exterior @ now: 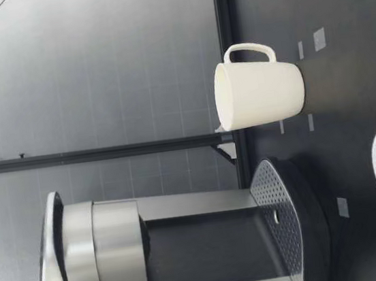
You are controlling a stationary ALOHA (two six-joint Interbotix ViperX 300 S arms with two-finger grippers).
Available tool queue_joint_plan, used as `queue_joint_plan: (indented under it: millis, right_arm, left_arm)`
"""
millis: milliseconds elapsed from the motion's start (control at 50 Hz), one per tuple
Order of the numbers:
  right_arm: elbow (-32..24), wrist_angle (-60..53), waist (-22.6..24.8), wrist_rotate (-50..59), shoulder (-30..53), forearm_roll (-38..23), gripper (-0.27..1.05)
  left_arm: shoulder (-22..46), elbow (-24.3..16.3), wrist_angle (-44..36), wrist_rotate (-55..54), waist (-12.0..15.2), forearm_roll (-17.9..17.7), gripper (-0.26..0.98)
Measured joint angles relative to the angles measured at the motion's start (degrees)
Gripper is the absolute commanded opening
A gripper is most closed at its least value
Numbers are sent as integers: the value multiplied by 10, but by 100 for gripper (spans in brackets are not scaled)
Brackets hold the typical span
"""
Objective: Place the coffee capsule inside the capsule container, then place the cup onto the center of the cup tray.
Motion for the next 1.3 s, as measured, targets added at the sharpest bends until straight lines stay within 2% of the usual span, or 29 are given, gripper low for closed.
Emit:
queue_joint_plan:
  millis: [120, 340, 560, 780, 1040, 1300]
  right_arm:
    - [2, 0, 0, 3, 6, 0, 3]
    - [-28, 3, -1, 13, 79, 0, 2]
    - [-107, 93, 4, 43, 224, 1, 2]
    - [-194, 192, 41, 44, 358, 1, 6]
    - [-249, 269, 52, 46, 444, 1, 27]
    - [-262, 277, 59, 46, 478, 1, 71]
  left_arm:
    - [0, 6, -11, -2, 10, -2, 15]
    - [1, 6, -22, 2, 12, 0, 13]
    - [2, 6, -22, 0, 12, 0, 13]
    - [3, 6, -27, 2, 12, 0, 13]
    - [3, 9, -32, 2, 12, 0, 13]
    - [3, 12, -32, 2, 12, 0, 13]
